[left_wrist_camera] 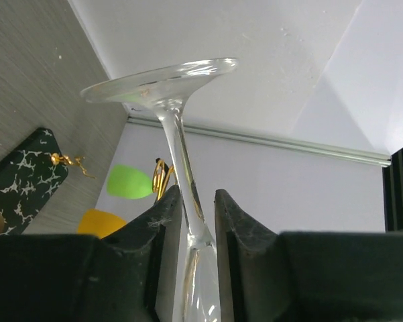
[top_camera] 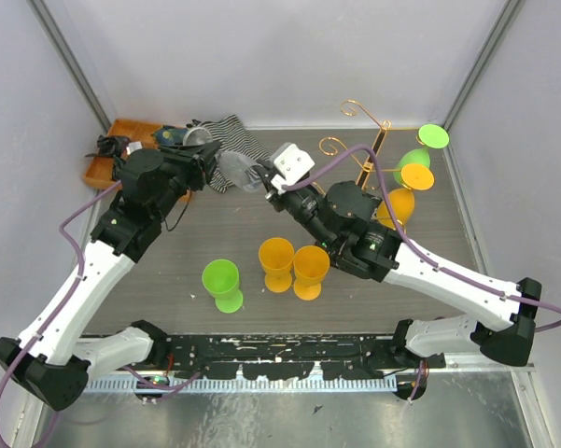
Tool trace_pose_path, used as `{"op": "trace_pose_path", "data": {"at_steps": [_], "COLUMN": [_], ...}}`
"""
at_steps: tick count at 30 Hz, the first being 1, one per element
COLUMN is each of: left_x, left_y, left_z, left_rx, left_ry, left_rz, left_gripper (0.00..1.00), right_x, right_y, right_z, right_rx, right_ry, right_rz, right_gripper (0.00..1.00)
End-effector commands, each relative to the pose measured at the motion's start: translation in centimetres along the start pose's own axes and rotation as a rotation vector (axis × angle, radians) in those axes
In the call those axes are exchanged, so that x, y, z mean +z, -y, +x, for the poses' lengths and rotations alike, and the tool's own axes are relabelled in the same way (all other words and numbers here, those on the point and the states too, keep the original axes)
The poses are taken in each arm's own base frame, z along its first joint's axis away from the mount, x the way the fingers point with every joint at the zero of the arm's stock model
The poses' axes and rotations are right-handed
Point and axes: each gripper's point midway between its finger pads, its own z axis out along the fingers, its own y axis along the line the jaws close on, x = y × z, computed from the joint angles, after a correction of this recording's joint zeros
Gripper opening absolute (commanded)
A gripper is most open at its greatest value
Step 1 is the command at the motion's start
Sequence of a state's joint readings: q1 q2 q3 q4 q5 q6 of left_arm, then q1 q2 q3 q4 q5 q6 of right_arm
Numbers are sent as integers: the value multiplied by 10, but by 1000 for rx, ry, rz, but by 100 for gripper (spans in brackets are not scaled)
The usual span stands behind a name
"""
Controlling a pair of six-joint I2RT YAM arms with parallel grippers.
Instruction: Place the wine glass upside down on the wine glass rack
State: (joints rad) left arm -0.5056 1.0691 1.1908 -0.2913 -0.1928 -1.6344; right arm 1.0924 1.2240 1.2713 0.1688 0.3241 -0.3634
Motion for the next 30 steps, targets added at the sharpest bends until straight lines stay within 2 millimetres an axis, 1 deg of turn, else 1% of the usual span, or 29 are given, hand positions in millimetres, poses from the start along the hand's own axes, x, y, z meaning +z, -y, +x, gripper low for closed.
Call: {"op": "trace_pose_path", "data": {"at_steps": [1, 3, 9, 10, 12, 13, 14, 17, 20, 21, 24, 26, 30], "left_x": [1, 2, 6, 7, 10, 12, 14, 18, 25, 31, 47, 57, 90], "left_y": [19, 19, 23, 25, 31, 35, 42, 71, 95, 97, 103, 106, 97], "left_z": [7, 8, 12, 12, 13, 13, 12, 12, 9, 7, -1, -5, -9], "left_rx": [-26, -23, 6, 16, 65, 103, 142, 260, 368, 398, 511, 604, 857], "left_ry": [-37, -47, -61, -63, -73, -73, -70, -63, -45, -40, -20, -14, 3], "left_rz": [66, 65, 76, 85, 106, 121, 138, 222, 292, 297, 331, 366, 383], "left_gripper": [27, 20, 5, 3, 0, 0, 0, 0, 0, 0, 0, 0, 0], "right_x": [0, 1, 5, 5, 4, 3, 2, -6, -17, -22, -35, -43, -58], "right_y": [5, 7, 6, 6, 6, 7, 9, 16, 25, 28, 41, 51, 73], "right_z": [-31, -30, -22, -22, -20, -20, -20, -21, -24, -25, -27, -28, -31], "right_rx": [46, 43, 26, 24, 21, 18, 14, 1, 2, 3, 4, 0, -28], "right_ry": [98, 94, 62, 57, 38, 30, 17, -28, -48, -53, -77, -98, -131], "right_rz": [15, 24, 34, 33, 30, 30, 32, 43, 59, 66, 105, 135, 223], "right_gripper": [1, 1, 1, 3, 16, 22, 28, 45, 59, 62, 69, 72, 74]}}
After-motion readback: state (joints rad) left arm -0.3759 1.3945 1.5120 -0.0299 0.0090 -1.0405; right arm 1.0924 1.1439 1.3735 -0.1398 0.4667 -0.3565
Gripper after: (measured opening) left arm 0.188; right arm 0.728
